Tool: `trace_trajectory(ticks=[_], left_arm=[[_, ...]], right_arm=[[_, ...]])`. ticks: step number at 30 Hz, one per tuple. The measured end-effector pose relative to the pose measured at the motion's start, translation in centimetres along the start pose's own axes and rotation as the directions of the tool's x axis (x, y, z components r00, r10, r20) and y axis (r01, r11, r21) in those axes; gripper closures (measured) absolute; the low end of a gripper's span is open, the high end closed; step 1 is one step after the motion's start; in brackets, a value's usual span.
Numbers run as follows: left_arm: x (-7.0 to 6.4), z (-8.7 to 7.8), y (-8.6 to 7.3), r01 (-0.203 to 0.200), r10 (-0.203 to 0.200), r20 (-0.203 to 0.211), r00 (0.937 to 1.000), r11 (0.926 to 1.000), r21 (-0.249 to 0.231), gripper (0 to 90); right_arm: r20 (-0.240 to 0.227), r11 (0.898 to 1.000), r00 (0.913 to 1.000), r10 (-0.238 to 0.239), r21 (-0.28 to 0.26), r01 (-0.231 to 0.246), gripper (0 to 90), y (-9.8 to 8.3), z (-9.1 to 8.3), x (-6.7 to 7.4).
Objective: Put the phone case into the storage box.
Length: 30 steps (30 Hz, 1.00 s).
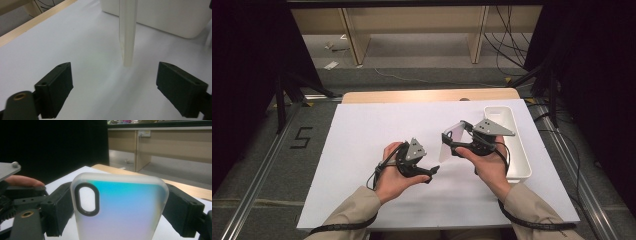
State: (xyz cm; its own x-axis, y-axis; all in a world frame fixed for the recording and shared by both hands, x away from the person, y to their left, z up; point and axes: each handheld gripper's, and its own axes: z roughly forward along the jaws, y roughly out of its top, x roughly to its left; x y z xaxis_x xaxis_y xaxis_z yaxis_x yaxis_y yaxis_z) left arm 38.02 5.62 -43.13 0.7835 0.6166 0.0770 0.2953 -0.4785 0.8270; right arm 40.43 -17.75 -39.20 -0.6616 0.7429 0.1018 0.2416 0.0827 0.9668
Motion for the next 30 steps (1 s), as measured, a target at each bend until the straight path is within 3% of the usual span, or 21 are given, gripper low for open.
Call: trace_trajectory(ticks=[5,14,30], left_arm=[[0.3,-0.6,-0.7,-0.016,0.016,0.012,0.9998,0.9997,0.019,0.3],[0.9,-1.5,-1.5,-0.026,0.026,0.005,0.9997,0.9993,0.027,0.0],[1.7,-2.8,-2.7,-0.006,0.006,0.015,0.9999,0.9999,0.012,0.0]], right_arm=[[0.02,1.0,0.9998,0.0,-0.007,0.0,18.0,0.3,-0.3,-0.5],[0.054,1.0,0.9986,0.002,-0.015,-0.001,18.0,0.7,-0.8,-1.2],[0.092,1.0,0.9958,0.006,-0.025,-0.004,18.0,1.4,-1.6,-2.1]])
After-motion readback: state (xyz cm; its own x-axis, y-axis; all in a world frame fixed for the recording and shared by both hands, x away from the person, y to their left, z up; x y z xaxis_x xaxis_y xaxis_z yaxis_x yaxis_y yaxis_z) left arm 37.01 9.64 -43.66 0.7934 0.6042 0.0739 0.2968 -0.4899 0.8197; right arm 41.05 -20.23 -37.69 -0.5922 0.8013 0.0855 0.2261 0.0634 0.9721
